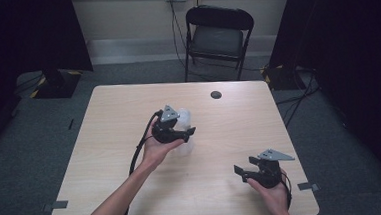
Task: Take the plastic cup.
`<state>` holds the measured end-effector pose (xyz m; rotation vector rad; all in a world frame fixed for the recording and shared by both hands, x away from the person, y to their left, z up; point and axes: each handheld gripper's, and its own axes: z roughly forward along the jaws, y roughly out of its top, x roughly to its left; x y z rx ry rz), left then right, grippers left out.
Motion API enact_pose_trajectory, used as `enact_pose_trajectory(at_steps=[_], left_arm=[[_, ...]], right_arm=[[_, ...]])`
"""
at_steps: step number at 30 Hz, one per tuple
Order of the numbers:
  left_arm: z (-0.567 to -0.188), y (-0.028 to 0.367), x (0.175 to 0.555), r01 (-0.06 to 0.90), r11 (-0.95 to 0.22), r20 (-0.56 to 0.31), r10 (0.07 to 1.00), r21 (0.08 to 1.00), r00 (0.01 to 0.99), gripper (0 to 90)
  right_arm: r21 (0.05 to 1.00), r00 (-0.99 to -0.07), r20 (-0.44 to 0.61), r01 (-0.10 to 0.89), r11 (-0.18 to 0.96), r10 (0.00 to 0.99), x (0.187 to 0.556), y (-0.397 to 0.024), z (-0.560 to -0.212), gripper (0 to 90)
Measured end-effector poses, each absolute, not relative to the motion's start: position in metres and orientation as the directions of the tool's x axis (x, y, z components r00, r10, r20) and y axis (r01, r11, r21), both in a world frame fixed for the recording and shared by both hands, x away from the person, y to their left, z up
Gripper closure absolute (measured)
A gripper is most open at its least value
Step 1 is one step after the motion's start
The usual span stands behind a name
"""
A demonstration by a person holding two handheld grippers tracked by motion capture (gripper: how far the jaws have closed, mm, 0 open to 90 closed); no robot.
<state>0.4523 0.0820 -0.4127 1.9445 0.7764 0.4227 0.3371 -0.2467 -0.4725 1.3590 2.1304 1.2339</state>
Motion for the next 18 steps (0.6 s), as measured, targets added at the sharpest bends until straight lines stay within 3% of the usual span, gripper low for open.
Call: enact_pose_trajectory(at_steps=[18], left_arm=[[-0.4086, 0.0828, 0.4500, 0.337, -0.316, -0.037, 0.678, 0.887, 0.734, 31.3]], right_arm=[[0.800, -0.491, 0.170, 0.575, 0.172, 0.854, 0.3376, -0.2455, -0.4729, 25.7]])
